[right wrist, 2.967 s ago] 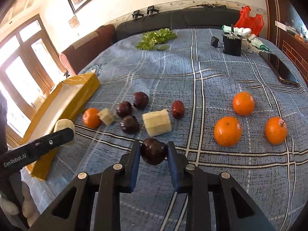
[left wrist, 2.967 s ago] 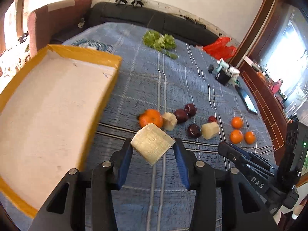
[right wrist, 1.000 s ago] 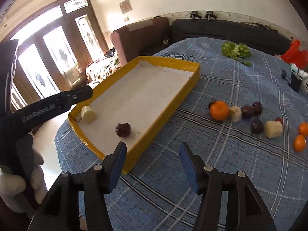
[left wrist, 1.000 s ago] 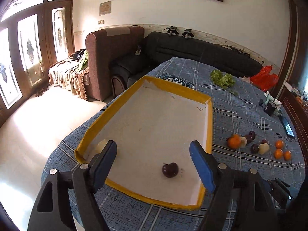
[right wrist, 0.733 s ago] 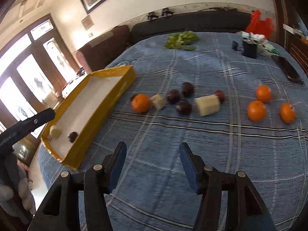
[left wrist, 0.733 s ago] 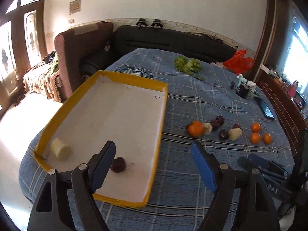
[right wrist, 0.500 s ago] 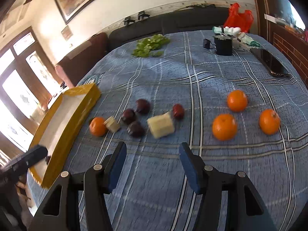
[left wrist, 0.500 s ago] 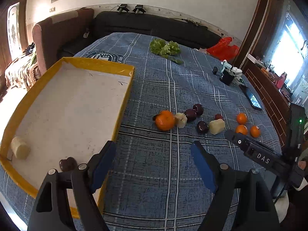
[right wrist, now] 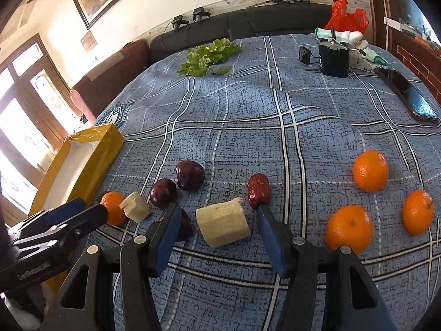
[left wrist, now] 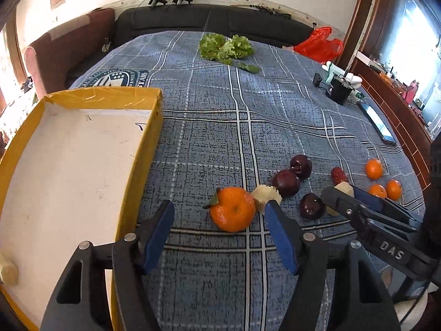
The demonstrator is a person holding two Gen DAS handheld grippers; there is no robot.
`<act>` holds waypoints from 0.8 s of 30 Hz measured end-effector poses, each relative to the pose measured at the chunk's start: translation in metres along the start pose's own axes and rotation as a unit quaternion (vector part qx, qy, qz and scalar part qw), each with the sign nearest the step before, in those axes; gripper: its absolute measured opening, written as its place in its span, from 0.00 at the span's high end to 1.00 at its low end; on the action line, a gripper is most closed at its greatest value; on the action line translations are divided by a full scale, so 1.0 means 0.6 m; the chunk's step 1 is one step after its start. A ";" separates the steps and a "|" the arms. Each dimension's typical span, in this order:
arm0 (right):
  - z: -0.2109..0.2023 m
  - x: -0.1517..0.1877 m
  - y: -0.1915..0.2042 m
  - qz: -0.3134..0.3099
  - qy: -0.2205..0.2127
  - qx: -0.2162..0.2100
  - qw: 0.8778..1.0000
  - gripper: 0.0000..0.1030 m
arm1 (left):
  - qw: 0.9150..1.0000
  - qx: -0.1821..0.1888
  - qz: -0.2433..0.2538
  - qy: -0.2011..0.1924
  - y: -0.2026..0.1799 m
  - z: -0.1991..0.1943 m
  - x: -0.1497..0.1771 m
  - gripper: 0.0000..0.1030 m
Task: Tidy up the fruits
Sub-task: 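Move both open tools back over the remaining fruit, then grasp a tangerine with the left tool while the right tool grasps a white yam piece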
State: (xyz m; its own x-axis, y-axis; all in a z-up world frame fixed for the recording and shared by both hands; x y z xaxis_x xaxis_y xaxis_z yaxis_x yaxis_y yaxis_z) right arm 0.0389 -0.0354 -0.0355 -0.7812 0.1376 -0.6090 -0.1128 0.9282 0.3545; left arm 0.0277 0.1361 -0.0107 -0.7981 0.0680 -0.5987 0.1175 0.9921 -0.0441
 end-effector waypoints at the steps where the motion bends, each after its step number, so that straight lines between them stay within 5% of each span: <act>1: 0.000 -0.001 0.001 0.000 -0.001 -0.001 1.000 0.43 | 1.000 0.006 -0.001 0.004 0.003 0.007 -0.001 0.36; 4: -0.002 -0.002 0.000 0.002 -0.006 -0.006 1.000 0.60 | 1.000 0.004 0.016 0.005 -0.003 0.019 -0.003 0.39; 6: -0.004 0.000 -0.001 0.003 -0.005 -0.008 1.000 0.61 | 0.999 0.000 0.033 0.003 -0.007 0.020 -0.001 0.44; 9: -0.007 0.002 -0.001 0.006 -0.003 -0.012 1.000 0.62 | 0.999 0.016 0.046 -0.007 -0.013 0.014 0.002 0.66; 24: -0.031 0.004 0.000 0.016 -0.011 -0.035 0.999 0.61 | 0.999 0.012 0.037 -0.007 0.000 -0.008 0.026 0.63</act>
State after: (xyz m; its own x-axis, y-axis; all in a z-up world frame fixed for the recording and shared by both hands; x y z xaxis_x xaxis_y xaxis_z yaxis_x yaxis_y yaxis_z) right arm 0.0257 -0.0413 -0.0235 -0.7712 0.1758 -0.6119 -0.1312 0.8966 0.4230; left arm 0.0124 0.1374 -0.0164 -0.7785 0.1401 -0.6118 0.1908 0.9815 -0.0180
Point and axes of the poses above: each gripper's, at about its wrist camera, not at the fingertips, and z roughly the way its jaws point, y to its left, x to its underside, the point moved 6 cm from there along z, roughly the way its jaws point, and after that the axes turned 8 degrees about z, right-handed, at the moved point
